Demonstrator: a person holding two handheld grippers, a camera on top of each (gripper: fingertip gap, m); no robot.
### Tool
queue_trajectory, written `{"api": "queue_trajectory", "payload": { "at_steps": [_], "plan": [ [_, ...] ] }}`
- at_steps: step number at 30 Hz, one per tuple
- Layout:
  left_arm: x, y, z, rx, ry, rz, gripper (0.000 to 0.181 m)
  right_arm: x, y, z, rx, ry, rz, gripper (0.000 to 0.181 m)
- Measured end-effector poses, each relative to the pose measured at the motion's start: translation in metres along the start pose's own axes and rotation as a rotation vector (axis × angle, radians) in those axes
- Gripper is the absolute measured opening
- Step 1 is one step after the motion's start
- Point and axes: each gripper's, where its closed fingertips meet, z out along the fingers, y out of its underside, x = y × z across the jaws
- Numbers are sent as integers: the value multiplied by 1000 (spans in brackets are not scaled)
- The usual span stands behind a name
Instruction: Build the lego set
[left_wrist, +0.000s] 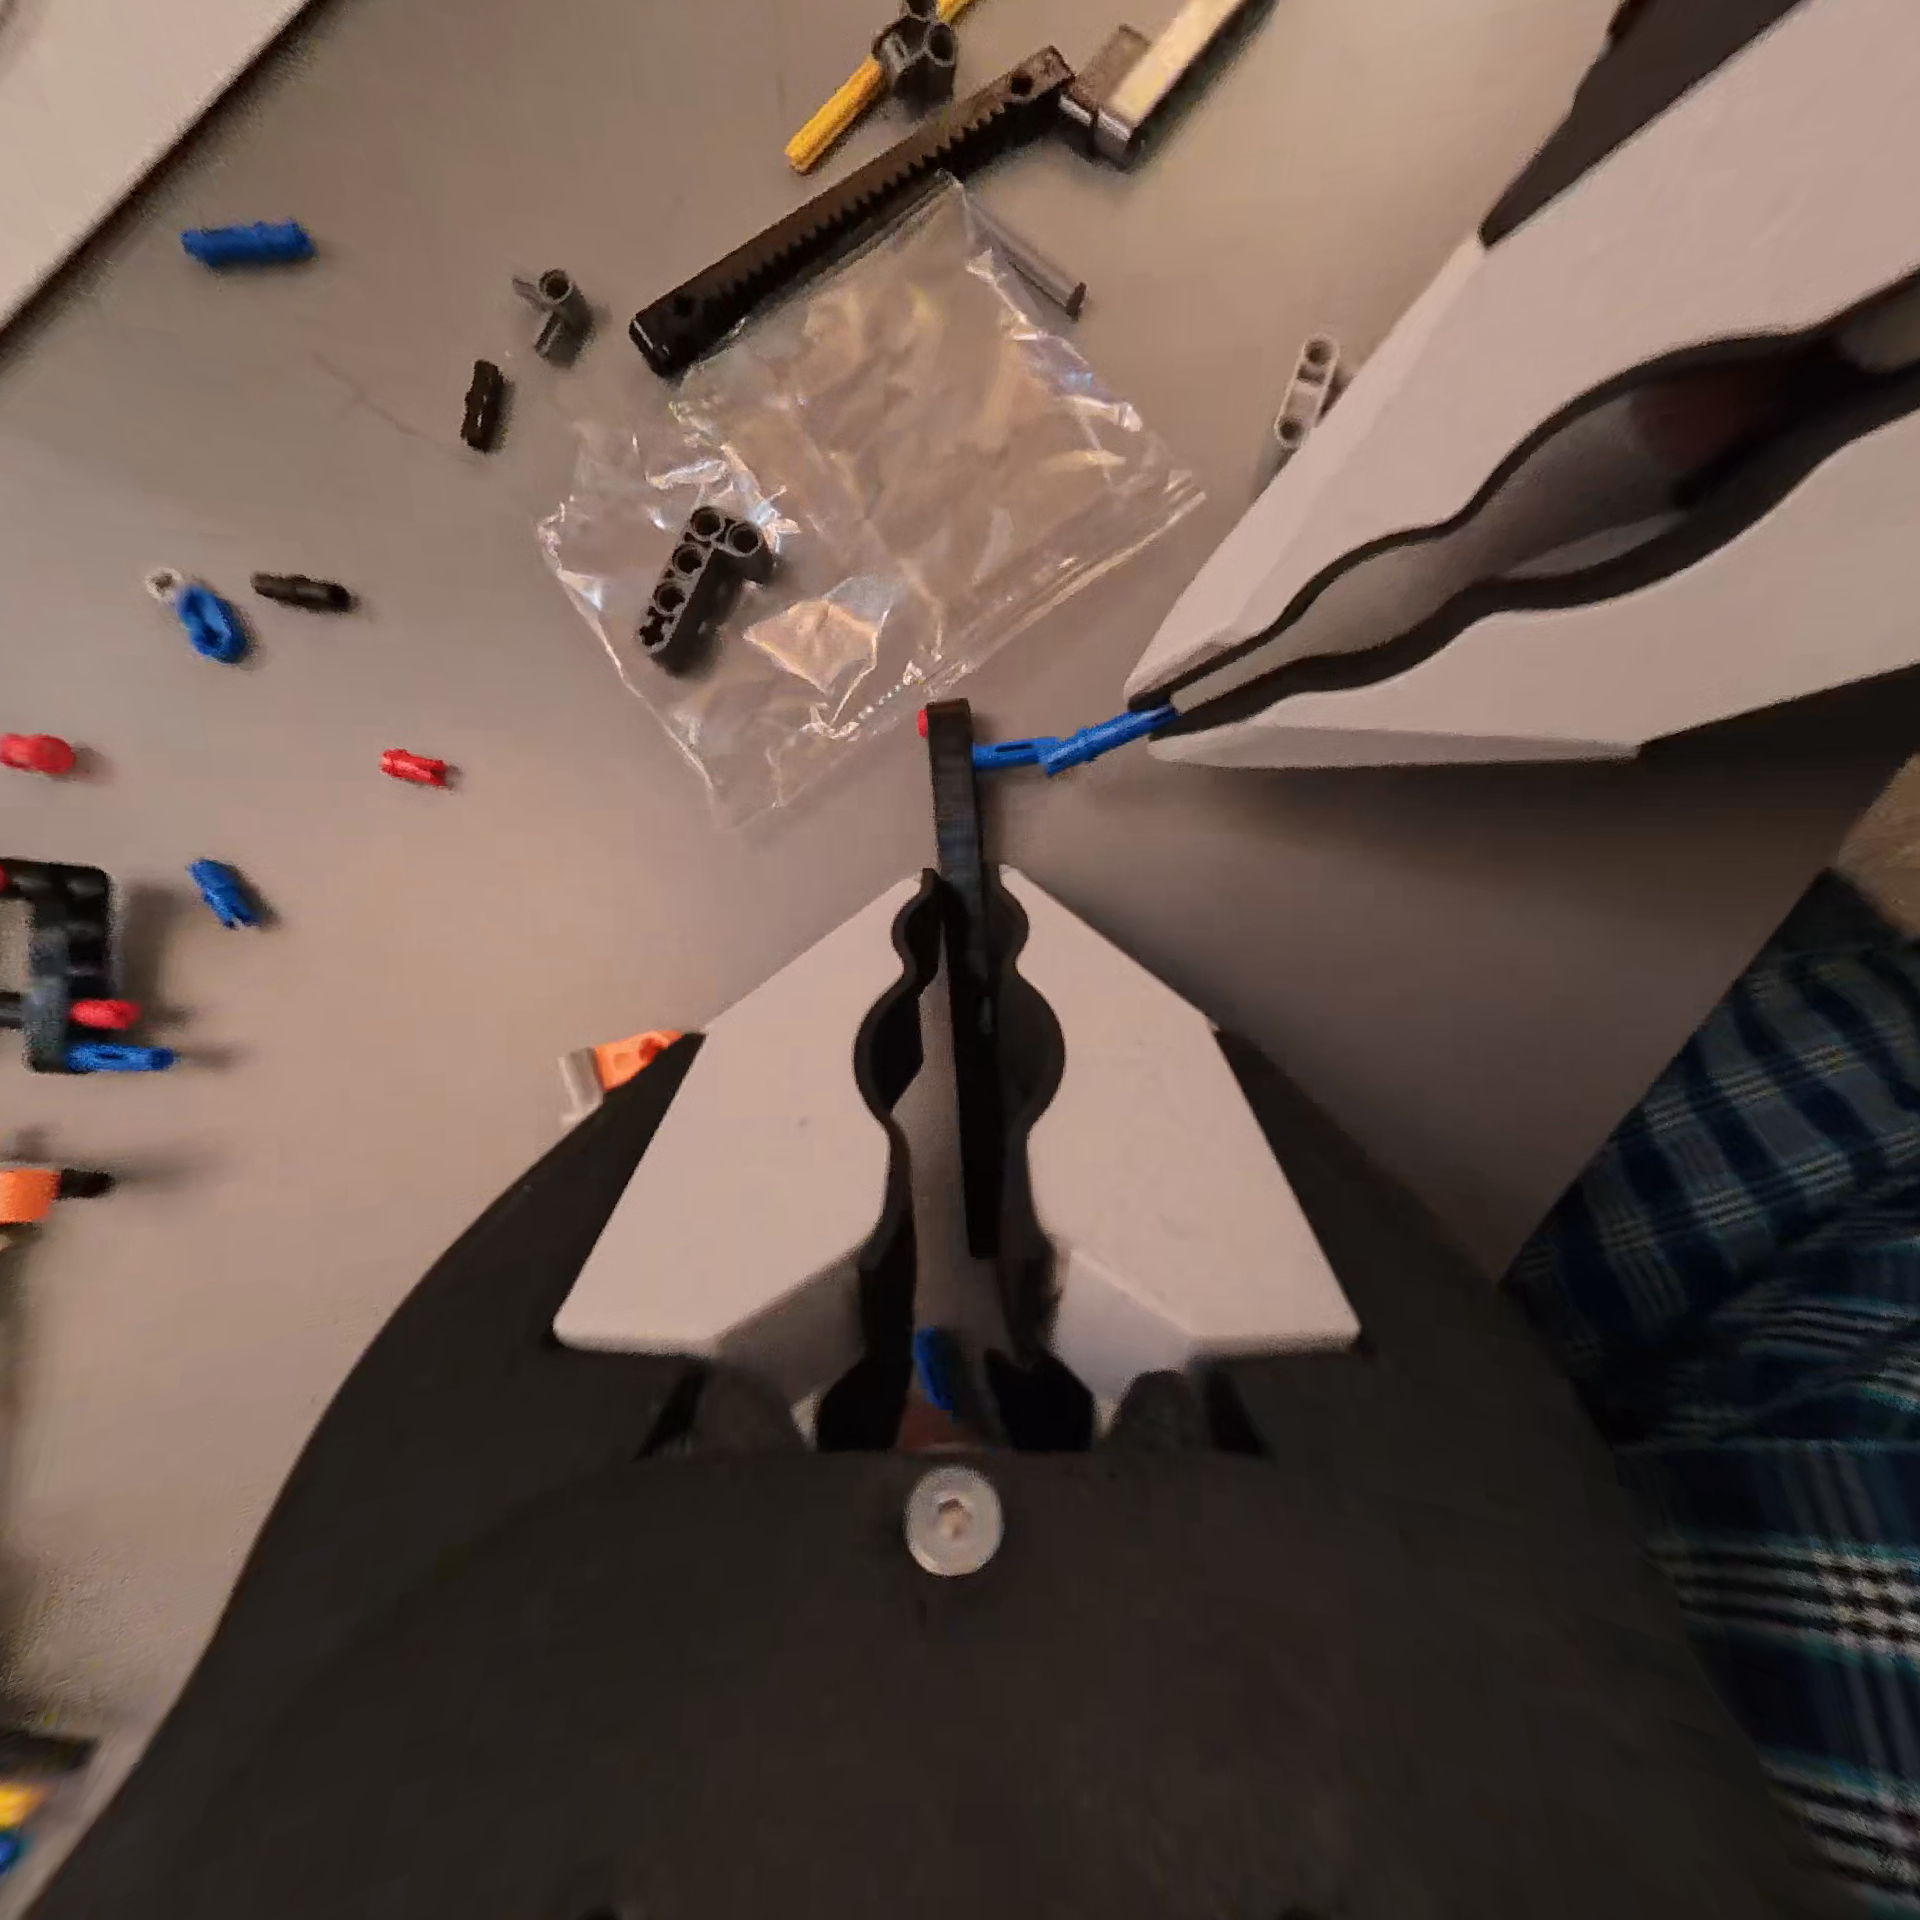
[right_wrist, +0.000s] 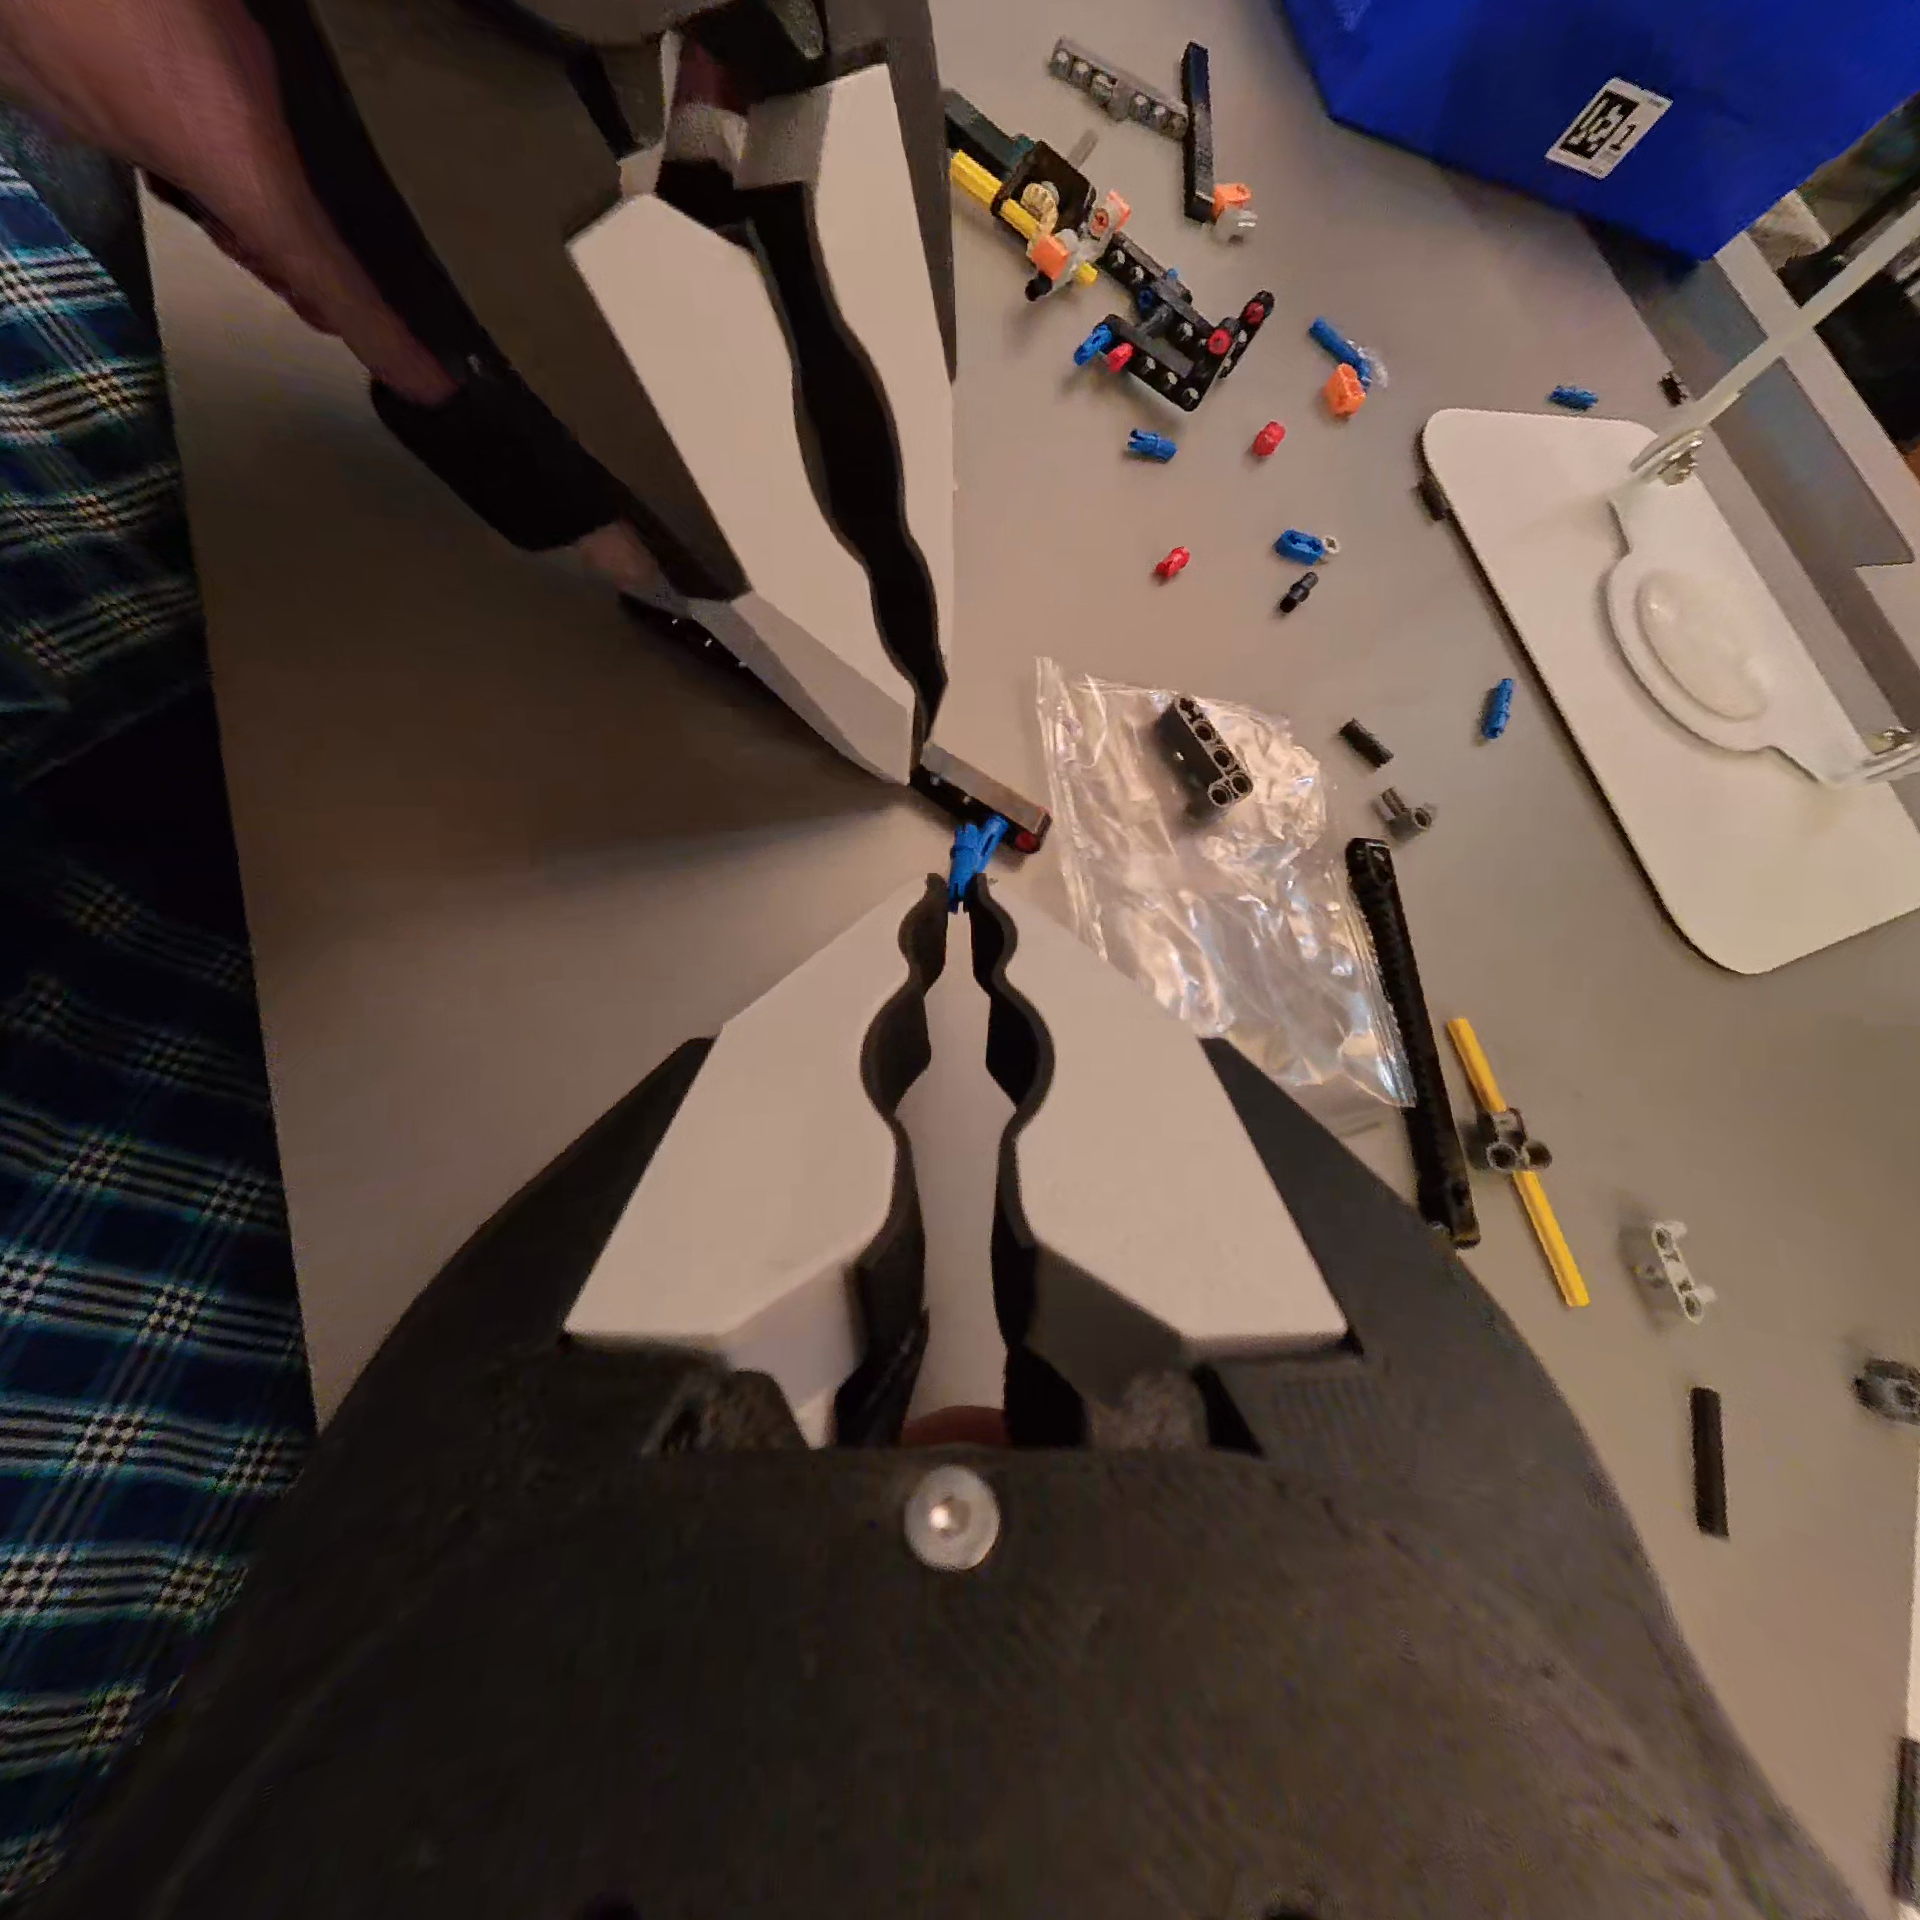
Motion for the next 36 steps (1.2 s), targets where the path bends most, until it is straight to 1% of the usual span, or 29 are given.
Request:
{"api": "queue_trajectory", "payload": {
  "at_steps": [1,4,8,16,24,33,36],
  "plan": [
    [1,0,0,8,27,-52,6,0,0,1,-1,0,-8,2],
    [2,-1,1,29,83,-183,5,0,0,6,-15,16,-32,2],
    [4,-4,2,54,128,-286,6,4,2,11,-39,46,-54,2],
    [4,-7,4,81,116,-339,5,5,3,14,-58,56,-75,2],
    [5,-7,5,84,98,-302,6,6,4,16,-45,35,-50,2],
    [8,-8,6,84,61,-123,8,7,5,16,-29,-17,-30,2],
    [10,-9,7,75,67,-64,15,8,7,17,-33,-18,-42,2]
  ]
}}
